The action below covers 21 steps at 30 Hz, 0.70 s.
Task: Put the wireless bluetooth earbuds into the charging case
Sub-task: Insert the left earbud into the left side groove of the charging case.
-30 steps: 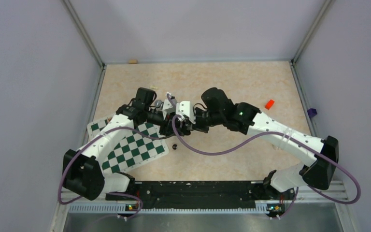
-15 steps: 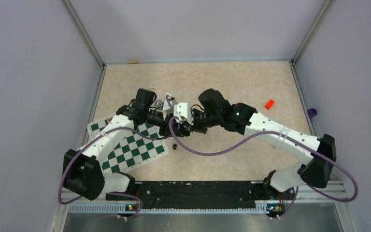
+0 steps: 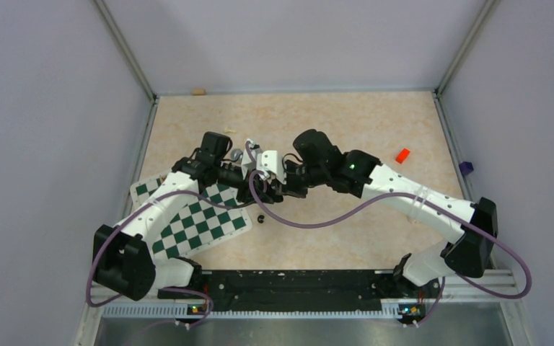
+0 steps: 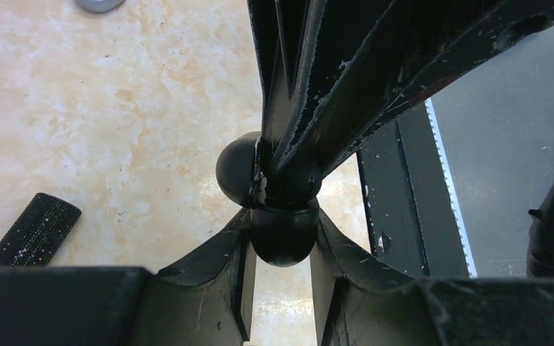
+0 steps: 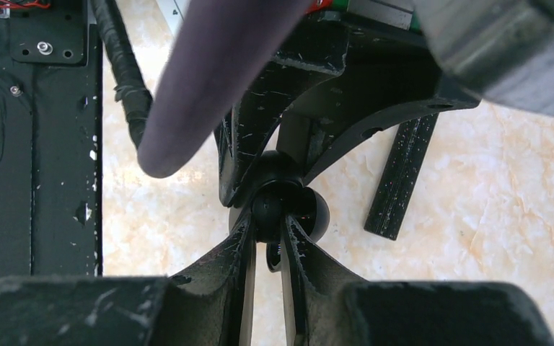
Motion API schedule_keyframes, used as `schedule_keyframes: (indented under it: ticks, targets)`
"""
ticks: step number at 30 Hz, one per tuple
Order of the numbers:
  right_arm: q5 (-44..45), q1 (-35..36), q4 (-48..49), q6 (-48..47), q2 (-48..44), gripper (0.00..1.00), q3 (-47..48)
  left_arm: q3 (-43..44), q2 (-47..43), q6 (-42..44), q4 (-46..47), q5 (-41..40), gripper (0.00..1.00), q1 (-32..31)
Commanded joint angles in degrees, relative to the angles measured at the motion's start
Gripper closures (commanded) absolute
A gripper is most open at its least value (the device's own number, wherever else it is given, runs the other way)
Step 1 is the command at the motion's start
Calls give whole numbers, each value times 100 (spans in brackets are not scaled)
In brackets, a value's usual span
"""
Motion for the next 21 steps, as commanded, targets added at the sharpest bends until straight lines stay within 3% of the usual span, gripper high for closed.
schedule_keyframes:
  ticks: [1,10,15,21]
  targets:
    - [11,136,108,151,164,83,222,42,-245,162,351,432,100,-114]
    - [-11,126,106,228,136,82,335,46,-263,172,346,483,100,-113]
    - [22,130,106,314,157,76,389,2,-318,-36,593,628,100,-105]
    - [99,126,130,496,111,75,453,-102,-417,-179,866,777,100,-73]
